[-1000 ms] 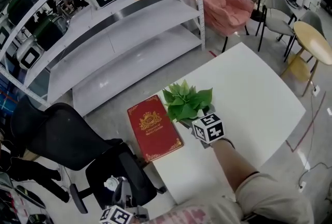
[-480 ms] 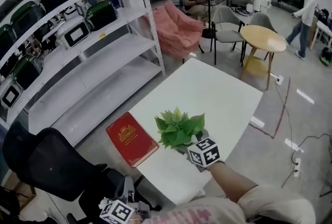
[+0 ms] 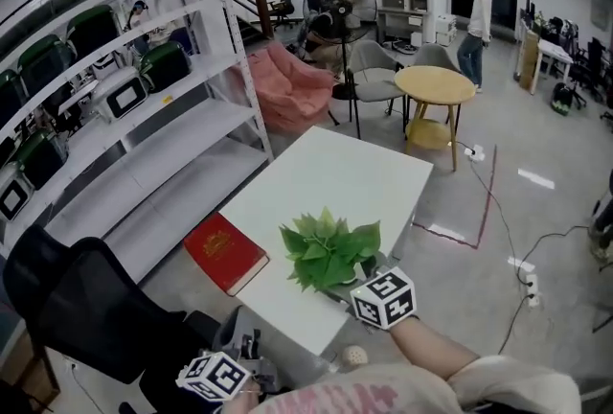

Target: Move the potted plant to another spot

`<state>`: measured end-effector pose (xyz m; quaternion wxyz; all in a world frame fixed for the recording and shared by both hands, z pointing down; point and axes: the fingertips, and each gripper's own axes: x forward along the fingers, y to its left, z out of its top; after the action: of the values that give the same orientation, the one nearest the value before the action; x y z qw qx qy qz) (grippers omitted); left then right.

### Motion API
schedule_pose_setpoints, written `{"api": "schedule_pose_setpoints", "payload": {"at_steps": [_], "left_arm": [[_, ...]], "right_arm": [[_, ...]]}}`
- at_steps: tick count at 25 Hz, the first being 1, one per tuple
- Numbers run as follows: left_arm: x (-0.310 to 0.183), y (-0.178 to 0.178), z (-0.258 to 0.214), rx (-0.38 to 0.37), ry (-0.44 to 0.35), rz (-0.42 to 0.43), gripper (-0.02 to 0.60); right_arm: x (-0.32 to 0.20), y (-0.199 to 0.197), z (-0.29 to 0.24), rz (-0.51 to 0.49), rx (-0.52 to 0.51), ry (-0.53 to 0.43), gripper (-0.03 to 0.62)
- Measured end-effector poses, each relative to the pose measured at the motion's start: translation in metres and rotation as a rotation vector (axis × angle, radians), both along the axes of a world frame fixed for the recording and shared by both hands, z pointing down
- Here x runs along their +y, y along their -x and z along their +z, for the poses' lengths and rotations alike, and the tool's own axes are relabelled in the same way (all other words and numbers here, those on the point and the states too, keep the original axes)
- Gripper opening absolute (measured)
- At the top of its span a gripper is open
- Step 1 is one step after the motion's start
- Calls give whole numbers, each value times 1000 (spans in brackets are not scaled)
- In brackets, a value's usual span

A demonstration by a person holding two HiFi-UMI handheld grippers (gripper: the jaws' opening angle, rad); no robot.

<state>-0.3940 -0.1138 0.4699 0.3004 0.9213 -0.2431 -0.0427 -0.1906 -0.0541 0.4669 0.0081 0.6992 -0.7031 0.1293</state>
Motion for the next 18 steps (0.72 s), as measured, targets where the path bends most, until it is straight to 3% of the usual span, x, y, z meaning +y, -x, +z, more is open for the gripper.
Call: {"api": "schedule_pose_setpoints", "payload": {"at_steps": [9,18], "left_arm": [[57,-25,-17,26,-66,130,2],[74,-74,-38,52,-83,154,2]], "right_arm": [[79,0,-23,118,-45,-96,495],[102,-53,-44,123,-1,-116,495]]}}
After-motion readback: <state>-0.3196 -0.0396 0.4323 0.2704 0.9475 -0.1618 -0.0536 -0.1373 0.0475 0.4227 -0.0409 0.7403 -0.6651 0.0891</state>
